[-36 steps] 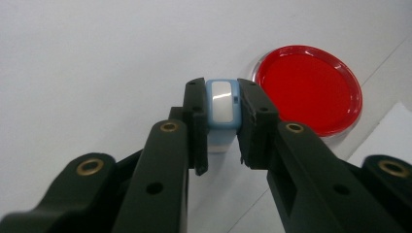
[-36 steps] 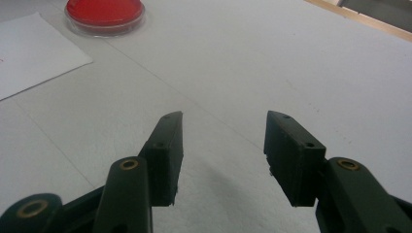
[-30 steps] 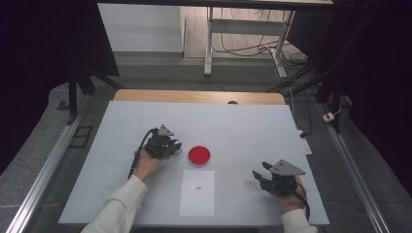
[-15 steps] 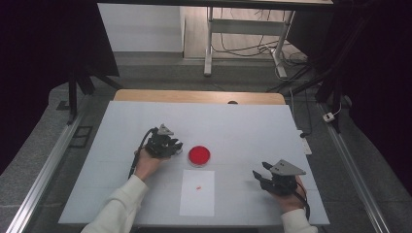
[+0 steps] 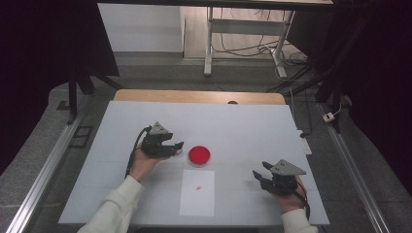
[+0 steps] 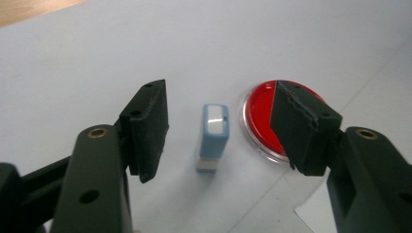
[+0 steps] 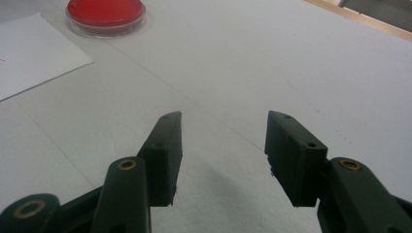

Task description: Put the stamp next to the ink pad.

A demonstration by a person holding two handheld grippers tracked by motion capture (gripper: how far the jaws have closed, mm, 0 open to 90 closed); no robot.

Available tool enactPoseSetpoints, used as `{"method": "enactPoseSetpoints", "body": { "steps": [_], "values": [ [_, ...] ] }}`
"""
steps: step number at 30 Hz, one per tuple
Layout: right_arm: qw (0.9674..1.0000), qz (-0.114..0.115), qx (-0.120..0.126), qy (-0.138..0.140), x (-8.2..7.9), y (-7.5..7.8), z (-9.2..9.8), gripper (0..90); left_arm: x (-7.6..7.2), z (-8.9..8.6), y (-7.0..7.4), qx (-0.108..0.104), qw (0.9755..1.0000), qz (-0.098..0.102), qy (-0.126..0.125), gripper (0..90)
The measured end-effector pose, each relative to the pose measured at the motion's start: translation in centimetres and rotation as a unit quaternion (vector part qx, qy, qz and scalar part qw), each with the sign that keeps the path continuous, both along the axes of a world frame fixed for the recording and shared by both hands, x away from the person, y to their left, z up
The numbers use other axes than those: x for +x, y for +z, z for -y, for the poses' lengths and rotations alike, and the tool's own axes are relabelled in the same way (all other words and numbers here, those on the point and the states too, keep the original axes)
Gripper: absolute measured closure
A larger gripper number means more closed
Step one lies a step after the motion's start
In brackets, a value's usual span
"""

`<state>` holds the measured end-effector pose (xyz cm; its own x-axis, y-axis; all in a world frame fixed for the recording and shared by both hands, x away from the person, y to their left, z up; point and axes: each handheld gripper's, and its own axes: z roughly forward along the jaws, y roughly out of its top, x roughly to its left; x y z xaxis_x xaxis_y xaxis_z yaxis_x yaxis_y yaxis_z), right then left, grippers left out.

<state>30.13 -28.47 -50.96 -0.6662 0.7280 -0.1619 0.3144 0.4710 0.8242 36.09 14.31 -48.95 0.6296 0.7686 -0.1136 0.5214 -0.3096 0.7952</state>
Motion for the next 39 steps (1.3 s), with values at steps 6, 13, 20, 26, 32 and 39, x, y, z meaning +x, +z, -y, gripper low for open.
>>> {"method": "enactPoseSetpoints", "body": {
  "steps": [6, 13, 20, 26, 32, 39],
  "values": [
    [1.0000, 0.003, 0.002, 0.001, 0.1, 0.0, 0.1, 47.7, -1.5, -0.9, 0.7, -0.004, 0.9999, 0.010, -0.011, 37.3],
    [1.0000, 0.007, 0.000, 0.004, 0.1, 0.0, 0.1, 47.2, -3.7, -2.0, 0.9, 0.001, 0.9998, 0.014, -0.013, 37.4],
    [0.9999, 0.010, -0.006, 0.008, 0.2, -0.1, 0.0, 47.1, -6.4, -3.6, 0.3, -0.003, 0.9998, 0.015, -0.012, 37.7],
    [0.9999, 0.009, -0.007, 0.010, 0.3, -0.1, 0.2, 47.2, -8.7, -4.9, -0.7, 0.003, 0.9999, 0.010, -0.012, 37.6],
    [0.9998, 0.013, -0.012, 0.013, 0.4, -0.1, 0.3, 47.1, -10.9, -6.4, -1.6, 0.004, 0.9999, 0.006, -0.008, 37.7],
    [0.9996, 0.015, -0.011, 0.021, 0.3, -0.1, 0.4, 47.1, -12.2, -7.4, -2.1, 0.009, 0.9999, 0.006, -0.005, 37.8]
  ]
}}
